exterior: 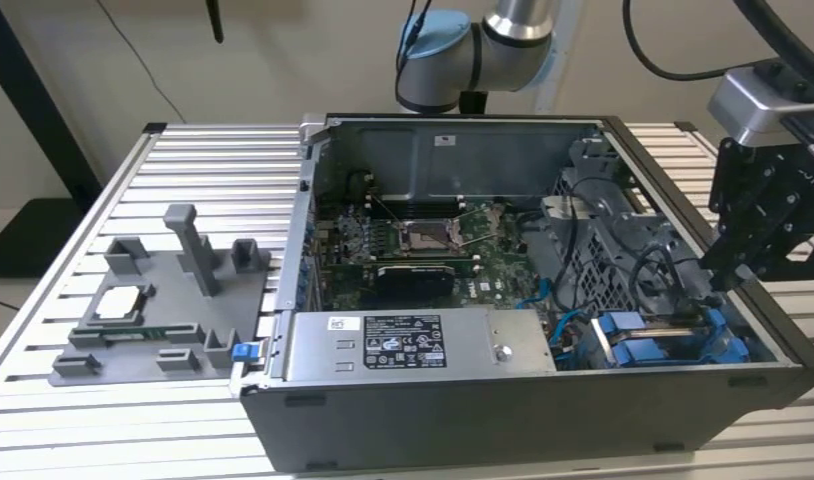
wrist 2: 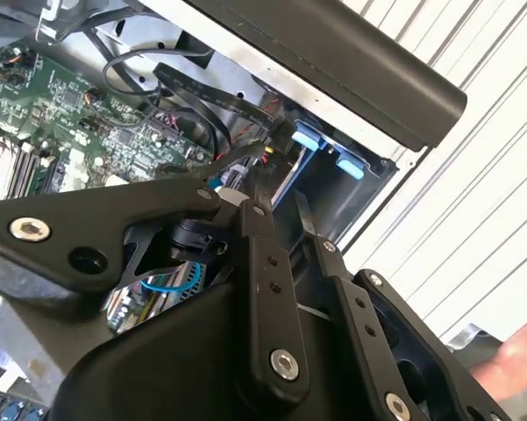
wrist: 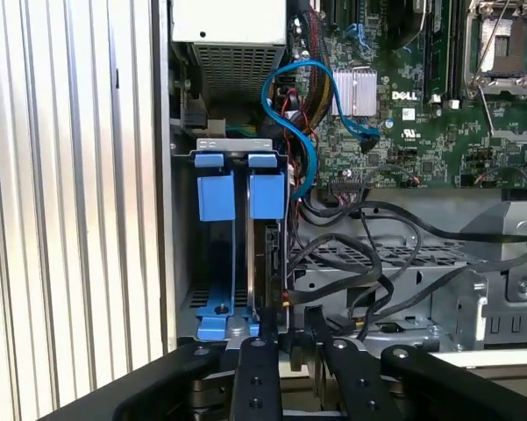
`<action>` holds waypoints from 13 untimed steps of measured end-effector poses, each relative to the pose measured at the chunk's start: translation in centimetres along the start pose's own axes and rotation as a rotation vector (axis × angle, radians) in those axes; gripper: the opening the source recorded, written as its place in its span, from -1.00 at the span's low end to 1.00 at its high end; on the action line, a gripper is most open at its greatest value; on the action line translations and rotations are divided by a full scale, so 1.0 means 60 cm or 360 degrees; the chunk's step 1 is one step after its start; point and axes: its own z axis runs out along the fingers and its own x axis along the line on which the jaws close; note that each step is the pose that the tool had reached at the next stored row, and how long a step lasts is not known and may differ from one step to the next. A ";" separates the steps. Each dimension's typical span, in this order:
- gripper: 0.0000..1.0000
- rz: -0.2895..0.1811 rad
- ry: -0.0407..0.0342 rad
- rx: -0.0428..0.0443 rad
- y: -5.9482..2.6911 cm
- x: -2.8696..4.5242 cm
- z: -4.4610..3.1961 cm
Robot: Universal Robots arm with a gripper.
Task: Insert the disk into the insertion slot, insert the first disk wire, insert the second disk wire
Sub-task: 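Insert the second disk wire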
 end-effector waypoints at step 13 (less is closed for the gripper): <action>1.00 0.0003 0.0002 -0.0036 -0.024 -0.001 0.001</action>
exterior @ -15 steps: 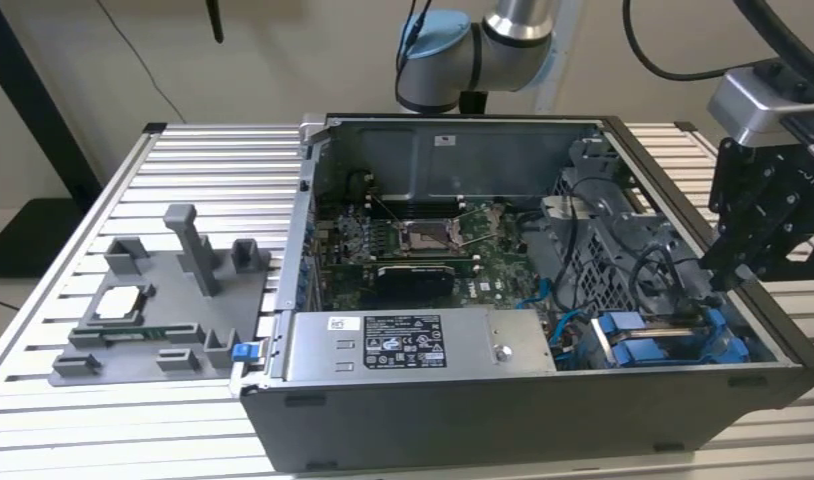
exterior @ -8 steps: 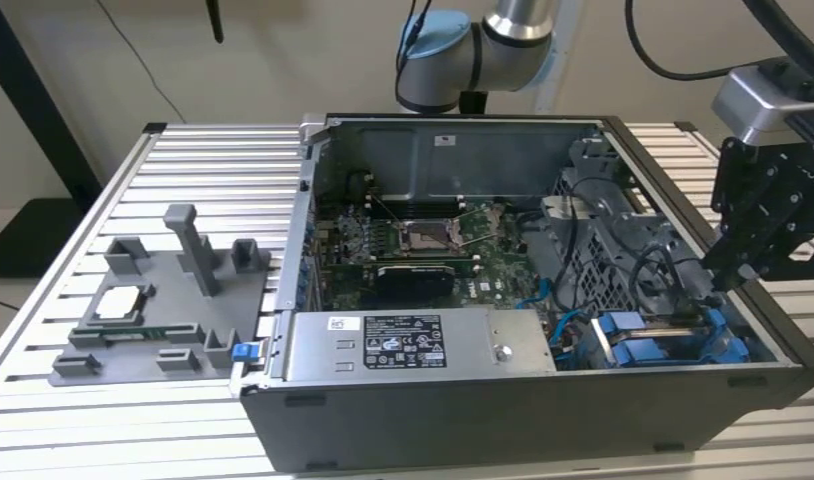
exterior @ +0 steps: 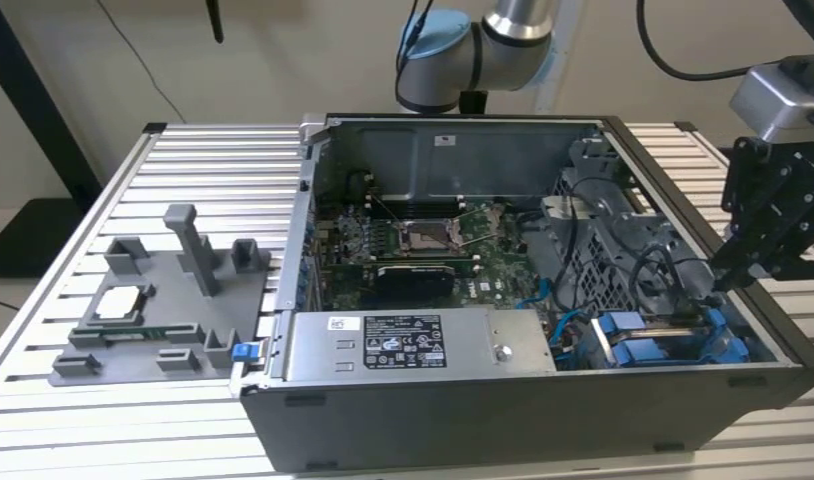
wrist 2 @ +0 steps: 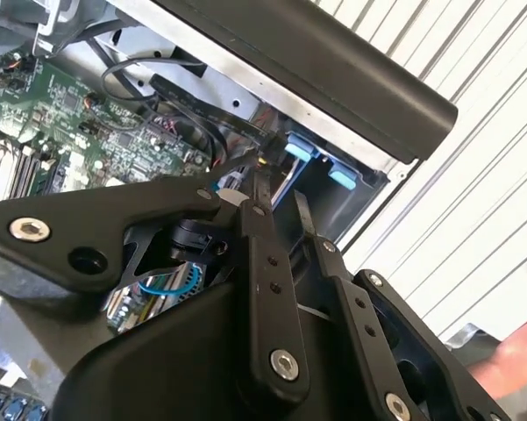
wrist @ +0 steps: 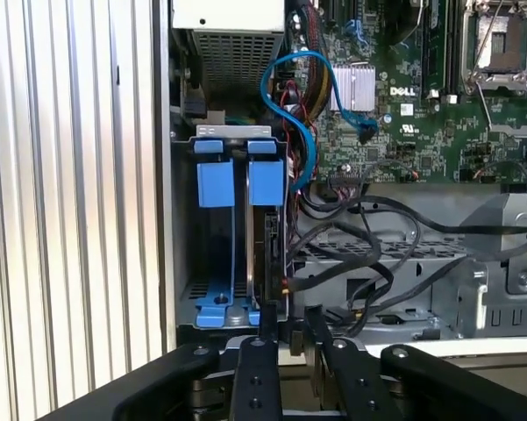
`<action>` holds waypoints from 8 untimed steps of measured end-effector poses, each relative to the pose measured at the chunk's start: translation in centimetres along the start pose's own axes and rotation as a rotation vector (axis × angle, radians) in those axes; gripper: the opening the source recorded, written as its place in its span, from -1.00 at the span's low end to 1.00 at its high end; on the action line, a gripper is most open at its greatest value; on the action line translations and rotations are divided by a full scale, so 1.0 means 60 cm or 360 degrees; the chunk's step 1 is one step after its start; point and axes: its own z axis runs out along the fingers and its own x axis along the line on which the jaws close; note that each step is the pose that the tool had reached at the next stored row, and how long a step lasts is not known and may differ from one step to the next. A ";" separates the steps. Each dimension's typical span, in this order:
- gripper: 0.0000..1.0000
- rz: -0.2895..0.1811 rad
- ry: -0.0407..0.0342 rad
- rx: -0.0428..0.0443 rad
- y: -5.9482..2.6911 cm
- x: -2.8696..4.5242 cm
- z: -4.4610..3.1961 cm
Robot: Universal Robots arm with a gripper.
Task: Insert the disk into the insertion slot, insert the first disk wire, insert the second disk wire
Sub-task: 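Insert the second disk wire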
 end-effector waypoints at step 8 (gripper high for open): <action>1.00 0.0001 -0.0008 -0.0003 -0.013 0.000 0.001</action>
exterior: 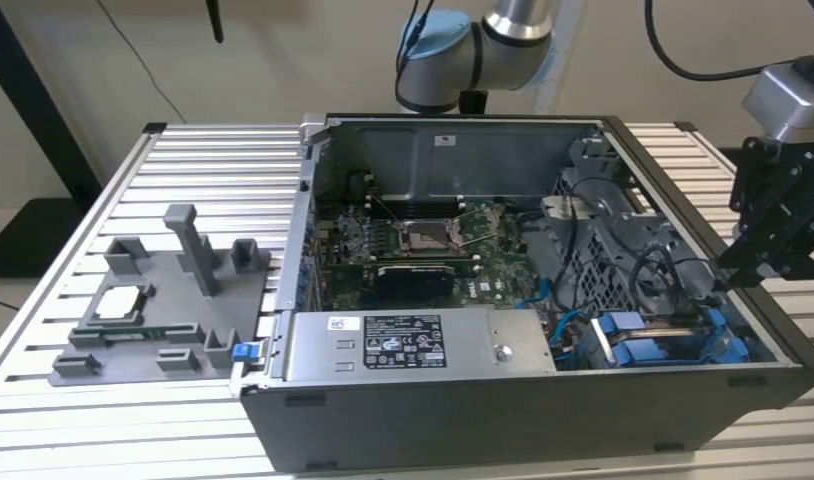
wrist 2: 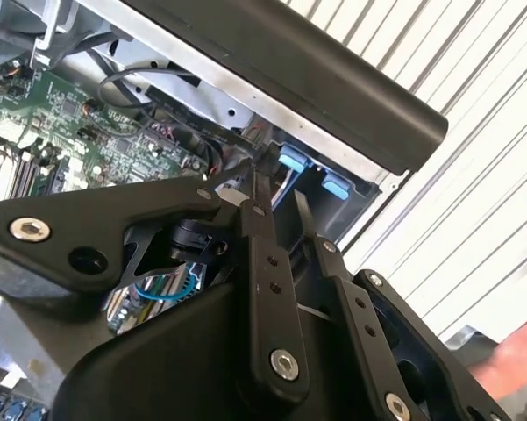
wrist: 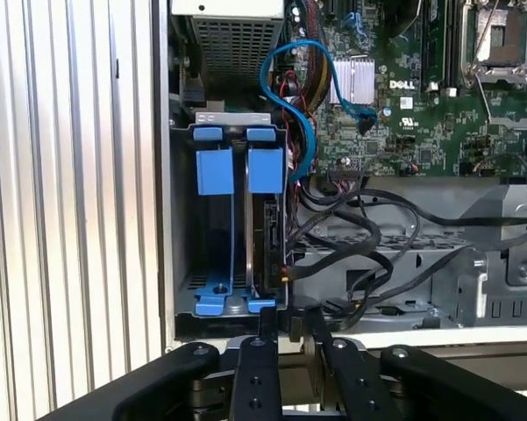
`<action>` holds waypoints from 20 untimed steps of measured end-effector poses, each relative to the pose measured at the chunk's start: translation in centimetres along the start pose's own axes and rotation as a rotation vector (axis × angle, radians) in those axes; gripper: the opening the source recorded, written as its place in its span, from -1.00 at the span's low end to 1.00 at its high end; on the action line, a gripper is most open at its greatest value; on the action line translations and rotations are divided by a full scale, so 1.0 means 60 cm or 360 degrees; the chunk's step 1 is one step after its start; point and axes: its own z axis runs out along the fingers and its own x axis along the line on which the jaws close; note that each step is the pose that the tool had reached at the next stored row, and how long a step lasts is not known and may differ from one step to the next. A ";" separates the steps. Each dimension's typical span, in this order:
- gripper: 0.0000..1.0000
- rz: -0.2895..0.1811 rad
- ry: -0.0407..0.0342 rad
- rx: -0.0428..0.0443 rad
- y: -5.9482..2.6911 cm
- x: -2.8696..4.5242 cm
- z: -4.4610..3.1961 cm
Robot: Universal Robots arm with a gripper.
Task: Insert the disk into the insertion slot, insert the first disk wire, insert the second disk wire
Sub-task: 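Insert the second disk wire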
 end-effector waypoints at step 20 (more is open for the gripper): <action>1.00 0.0006 -0.0179 -0.0005 -0.005 0.020 0.029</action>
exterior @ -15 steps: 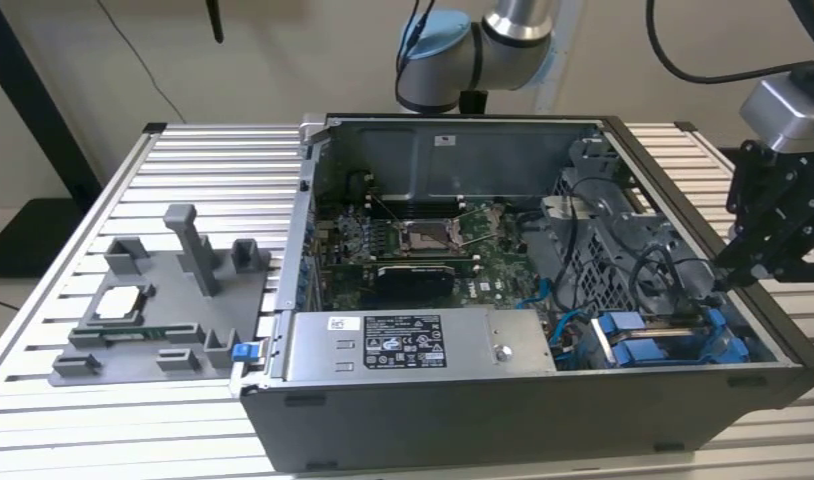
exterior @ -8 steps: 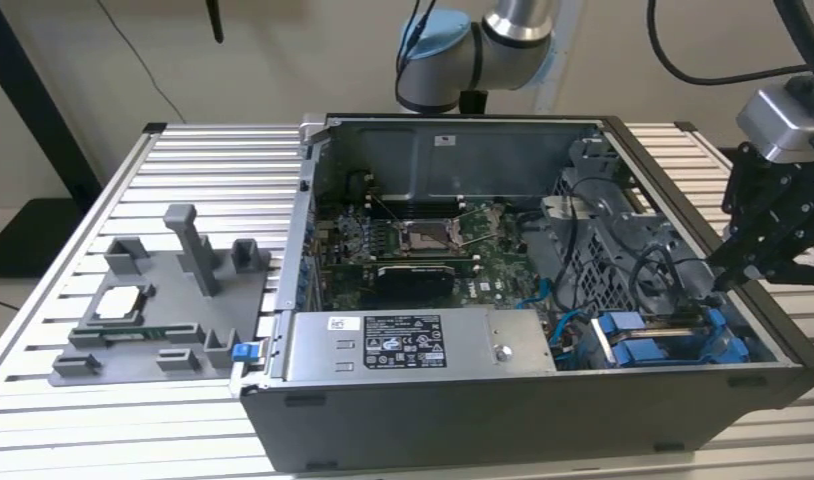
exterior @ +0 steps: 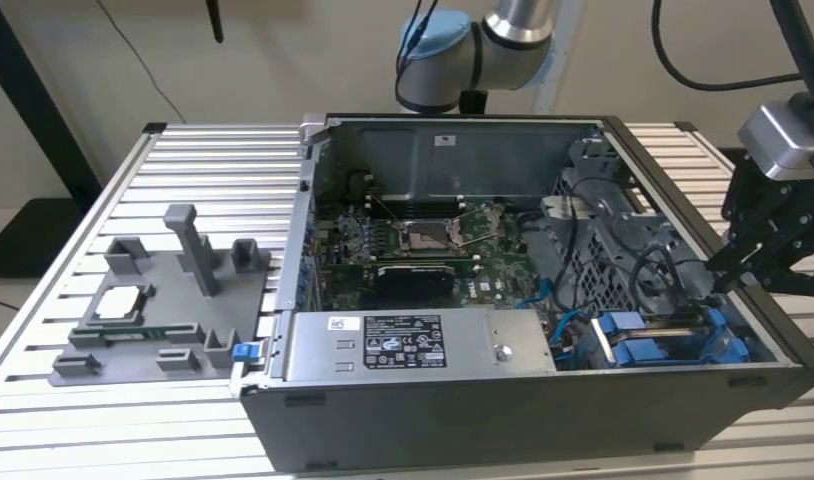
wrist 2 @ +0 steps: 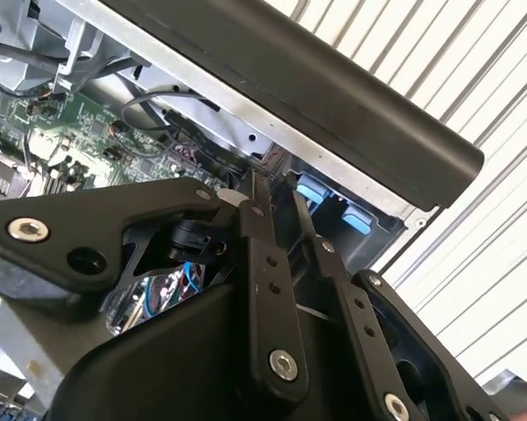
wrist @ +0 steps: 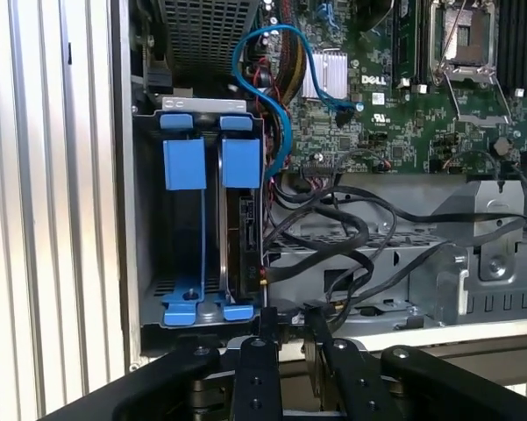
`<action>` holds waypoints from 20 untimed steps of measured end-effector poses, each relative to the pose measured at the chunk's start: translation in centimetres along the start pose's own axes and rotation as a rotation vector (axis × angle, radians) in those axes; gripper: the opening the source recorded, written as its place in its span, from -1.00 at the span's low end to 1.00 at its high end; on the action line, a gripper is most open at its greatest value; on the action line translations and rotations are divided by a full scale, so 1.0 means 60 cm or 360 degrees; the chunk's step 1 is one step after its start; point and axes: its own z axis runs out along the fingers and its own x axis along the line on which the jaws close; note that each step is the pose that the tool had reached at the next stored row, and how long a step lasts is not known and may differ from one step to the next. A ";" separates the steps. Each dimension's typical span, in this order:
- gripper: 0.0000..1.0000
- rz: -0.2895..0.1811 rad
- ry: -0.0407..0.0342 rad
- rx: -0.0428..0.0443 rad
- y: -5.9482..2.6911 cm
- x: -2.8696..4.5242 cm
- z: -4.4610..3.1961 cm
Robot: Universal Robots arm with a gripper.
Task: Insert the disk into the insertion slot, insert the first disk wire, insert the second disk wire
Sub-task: 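Insert the second disk wire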
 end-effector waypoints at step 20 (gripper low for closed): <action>1.00 0.0017 -0.0116 -0.0008 -0.001 0.021 0.007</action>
